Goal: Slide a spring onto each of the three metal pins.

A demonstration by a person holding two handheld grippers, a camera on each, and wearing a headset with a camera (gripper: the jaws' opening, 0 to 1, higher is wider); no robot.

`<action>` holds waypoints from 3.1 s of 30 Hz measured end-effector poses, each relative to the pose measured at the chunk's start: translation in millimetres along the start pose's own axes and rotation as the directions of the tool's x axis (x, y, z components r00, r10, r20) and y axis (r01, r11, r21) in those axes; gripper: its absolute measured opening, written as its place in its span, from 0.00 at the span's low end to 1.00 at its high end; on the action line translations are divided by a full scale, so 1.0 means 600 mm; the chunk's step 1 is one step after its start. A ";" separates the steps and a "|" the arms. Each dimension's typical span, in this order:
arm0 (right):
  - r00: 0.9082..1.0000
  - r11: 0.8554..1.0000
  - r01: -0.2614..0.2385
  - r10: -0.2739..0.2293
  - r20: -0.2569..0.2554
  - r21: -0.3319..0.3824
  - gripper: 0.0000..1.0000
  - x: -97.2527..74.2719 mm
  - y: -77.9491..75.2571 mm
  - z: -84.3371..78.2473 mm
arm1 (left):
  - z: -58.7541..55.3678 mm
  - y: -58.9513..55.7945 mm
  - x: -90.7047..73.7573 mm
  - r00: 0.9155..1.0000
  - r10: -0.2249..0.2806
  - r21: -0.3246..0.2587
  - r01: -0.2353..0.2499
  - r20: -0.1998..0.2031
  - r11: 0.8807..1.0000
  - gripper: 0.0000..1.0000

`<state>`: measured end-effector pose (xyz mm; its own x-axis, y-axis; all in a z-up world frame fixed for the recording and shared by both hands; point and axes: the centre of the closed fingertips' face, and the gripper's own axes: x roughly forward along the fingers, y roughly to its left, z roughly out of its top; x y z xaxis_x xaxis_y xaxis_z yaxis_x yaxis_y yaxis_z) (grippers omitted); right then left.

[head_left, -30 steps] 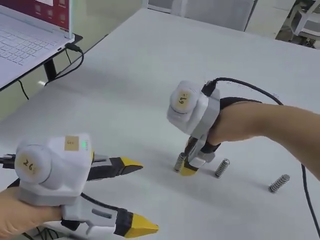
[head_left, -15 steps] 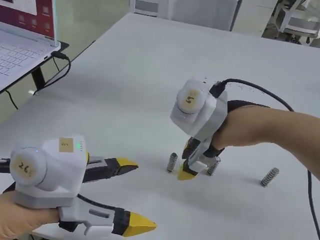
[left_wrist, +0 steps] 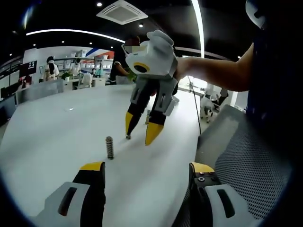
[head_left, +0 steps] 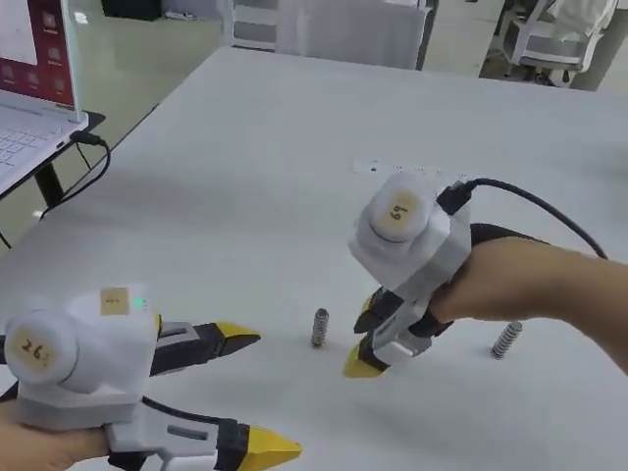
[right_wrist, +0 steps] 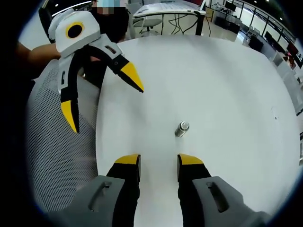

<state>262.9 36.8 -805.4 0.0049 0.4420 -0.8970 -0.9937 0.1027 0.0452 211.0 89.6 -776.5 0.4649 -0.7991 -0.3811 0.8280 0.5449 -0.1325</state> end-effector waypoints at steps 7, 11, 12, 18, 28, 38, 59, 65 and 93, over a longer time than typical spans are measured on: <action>0.998 0.998 0.025 -0.027 0.048 0.051 0.29 -0.012 0.019 -0.027 | -0.002 -0.007 -0.001 1.000 -0.006 -0.005 0.006 -0.004 1.000 0.68; 0.995 0.994 0.016 -0.026 0.098 0.104 0.29 -0.019 0.035 -0.037 | -0.001 -0.009 -0.002 1.000 -0.008 -0.005 0.008 -0.006 1.000 0.68; 0.994 0.994 0.018 -0.029 0.103 0.109 0.29 -0.020 0.037 -0.040 | -0.001 -0.009 -0.002 1.000 -0.009 -0.007 0.009 -0.005 1.000 0.68; 0.990 0.987 0.052 -0.071 0.121 0.150 0.30 -0.032 0.042 -0.072 | -0.005 -0.015 -0.001 1.000 -0.017 -0.012 0.016 -0.013 1.000 0.69; 0.960 0.957 0.102 -0.166 0.224 0.272 0.33 -0.072 0.030 -0.095 | 0.002 -0.016 0.007 1.000 -0.023 -0.014 0.023 -0.012 1.000 0.70; 0.920 0.923 0.149 -0.261 0.291 0.355 0.39 -0.108 0.024 -0.127 | 0.006 -0.013 0.012 1.000 -0.019 -0.017 0.019 -0.011 1.000 0.71; 0.813 0.836 0.212 -0.438 0.383 0.506 0.63 -0.164 -0.002 -0.204 | 0.012 -0.017 0.022 1.000 0.003 -0.033 -0.003 0.000 0.999 0.74; 0.788 0.832 0.211 -0.455 0.414 0.513 0.71 -0.168 0.000 -0.215 | 0.011 -0.017 0.020 1.000 0.014 -0.042 -0.014 0.005 0.999 0.75; 0.761 0.806 0.230 -0.498 0.416 0.546 0.99 -0.161 -0.001 -0.257 | -0.004 0.002 0.018 0.998 0.059 -0.079 -0.059 -0.004 0.995 0.80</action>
<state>245.6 -143.5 -786.4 0.5454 0.6554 -0.5224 -0.7384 0.6707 0.0705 216.3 81.9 -782.8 0.5114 -0.7647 -0.3920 0.7719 0.6093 -0.1816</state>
